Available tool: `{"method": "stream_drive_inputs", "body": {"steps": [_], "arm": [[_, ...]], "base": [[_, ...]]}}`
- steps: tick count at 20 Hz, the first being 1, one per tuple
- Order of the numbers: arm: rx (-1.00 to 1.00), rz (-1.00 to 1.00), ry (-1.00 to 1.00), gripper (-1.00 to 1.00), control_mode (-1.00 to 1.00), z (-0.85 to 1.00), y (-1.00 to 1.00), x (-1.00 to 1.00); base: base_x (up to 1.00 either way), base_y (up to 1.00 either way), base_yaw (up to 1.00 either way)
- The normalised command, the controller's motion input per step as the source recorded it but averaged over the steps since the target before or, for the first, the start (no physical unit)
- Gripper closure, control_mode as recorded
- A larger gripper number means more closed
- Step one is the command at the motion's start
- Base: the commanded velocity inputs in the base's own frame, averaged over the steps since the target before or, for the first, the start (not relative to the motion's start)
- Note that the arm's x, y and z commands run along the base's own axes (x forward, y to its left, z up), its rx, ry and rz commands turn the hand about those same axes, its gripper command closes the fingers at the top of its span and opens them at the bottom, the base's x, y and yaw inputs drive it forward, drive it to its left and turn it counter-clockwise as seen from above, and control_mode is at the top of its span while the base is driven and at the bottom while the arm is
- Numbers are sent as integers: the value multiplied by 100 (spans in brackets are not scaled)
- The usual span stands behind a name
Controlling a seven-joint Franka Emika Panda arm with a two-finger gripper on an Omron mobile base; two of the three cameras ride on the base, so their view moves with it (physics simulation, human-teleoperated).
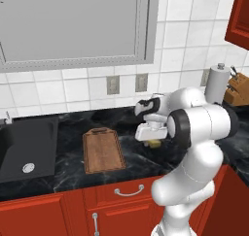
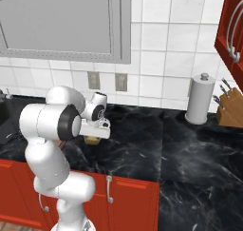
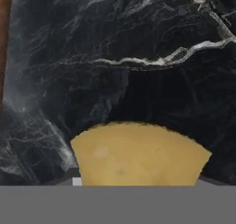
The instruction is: Pick up the sponge from the counter and clean the cutting board by briefly scrubbing or pressing down on the cutting board. Once finished, release the sponge.
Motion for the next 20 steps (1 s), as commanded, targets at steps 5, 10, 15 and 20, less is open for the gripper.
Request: {"method": "stream_drive_inputs", "body": {"steps": [5, 10, 15, 20], "arm": [[0, 0, 8, 100, -100, -22, -1, 38], [-2, 0, 7, -100, -100, -32, 0, 28], [-3, 0, 6, -100, -100, -41, 0, 8], [0, 0, 0, -100, -100, -16, 0, -1]], "base": [[0, 0, 0], [0, 0, 0], [0, 0, 0], [0, 0, 0]]}}
